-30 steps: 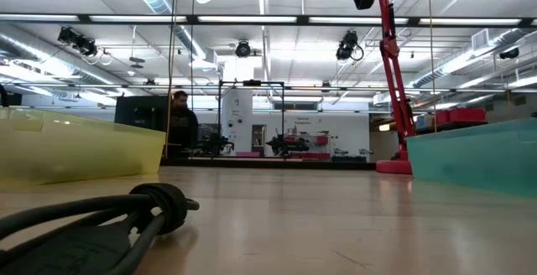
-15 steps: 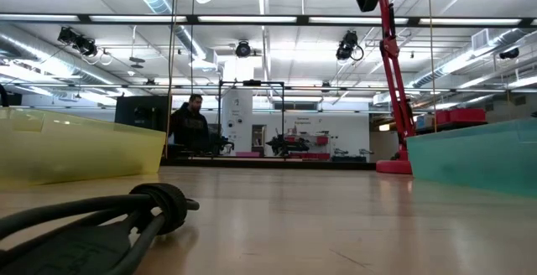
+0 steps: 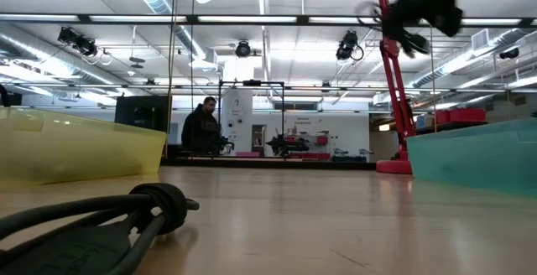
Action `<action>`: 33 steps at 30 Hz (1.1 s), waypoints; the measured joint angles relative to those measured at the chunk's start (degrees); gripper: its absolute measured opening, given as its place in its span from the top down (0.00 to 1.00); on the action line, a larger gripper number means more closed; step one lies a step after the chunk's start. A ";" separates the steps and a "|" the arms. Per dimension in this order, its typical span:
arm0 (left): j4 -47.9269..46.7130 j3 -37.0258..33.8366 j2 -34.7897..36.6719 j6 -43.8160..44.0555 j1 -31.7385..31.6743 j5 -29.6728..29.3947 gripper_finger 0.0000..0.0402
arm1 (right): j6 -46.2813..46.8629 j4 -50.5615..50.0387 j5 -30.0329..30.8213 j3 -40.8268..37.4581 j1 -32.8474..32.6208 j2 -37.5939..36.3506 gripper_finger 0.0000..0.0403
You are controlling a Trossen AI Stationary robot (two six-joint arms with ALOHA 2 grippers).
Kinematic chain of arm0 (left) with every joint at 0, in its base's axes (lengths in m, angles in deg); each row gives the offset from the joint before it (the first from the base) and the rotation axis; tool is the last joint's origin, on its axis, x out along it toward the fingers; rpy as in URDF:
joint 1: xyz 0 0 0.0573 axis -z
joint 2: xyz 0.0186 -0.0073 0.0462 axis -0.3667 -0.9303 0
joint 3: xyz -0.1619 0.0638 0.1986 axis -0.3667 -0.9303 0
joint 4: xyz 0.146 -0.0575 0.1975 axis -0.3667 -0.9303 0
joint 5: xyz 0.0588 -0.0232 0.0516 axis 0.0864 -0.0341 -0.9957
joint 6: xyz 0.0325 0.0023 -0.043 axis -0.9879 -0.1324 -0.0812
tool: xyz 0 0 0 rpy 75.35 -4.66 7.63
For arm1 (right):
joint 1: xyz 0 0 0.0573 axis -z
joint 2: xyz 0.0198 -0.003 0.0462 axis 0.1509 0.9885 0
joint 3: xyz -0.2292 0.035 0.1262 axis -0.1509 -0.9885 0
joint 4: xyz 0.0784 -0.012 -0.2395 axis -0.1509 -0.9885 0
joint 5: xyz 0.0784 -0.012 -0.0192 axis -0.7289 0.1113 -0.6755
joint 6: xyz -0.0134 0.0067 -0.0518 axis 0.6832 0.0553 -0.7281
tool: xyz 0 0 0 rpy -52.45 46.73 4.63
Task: Pick & Place USB Port
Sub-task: Put the black charger cable into the green bin
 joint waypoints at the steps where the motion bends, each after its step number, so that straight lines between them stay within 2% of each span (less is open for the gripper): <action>1: -1.89 0.00 0.00 2.32 0.61 -0.01 0.89 | 3.41 -4.64 0.13 0.00 -0.13 -1.39 1.00; 6: -10.44 -0.02 0.00 12.59 3.68 0.03 0.89 | 22.15 -26.06 -1.02 0.00 -1.26 -6.28 1.00; 9: -13.61 -0.02 0.00 17.17 5.41 0.01 0.89 | 30.83 -33.94 -3.26 0.00 -1.67 -6.75 1.00; 16: -18.50 -0.02 0.01 24.56 8.31 -0.24 0.89 | 41.30 -47.19 -10.31 -0.02 -1.65 -5.00 1.00; 20: -21.33 -0.05 0.01 27.94 9.87 -0.58 0.89 | 41.73 -47.85 -12.69 -0.04 -1.71 -3.77 0.96; 28: -22.25 -0.09 0.02 29.77 11.45 -2.83 0.89 | 39.63 -47.45 -12.45 -0.04 -1.82 -2.47 0.73; 33: -22.22 -0.09 0.02 29.83 11.54 -2.83 0.89 | 39.56 -47.64 -10.54 -0.04 -1.82 -2.46 0.63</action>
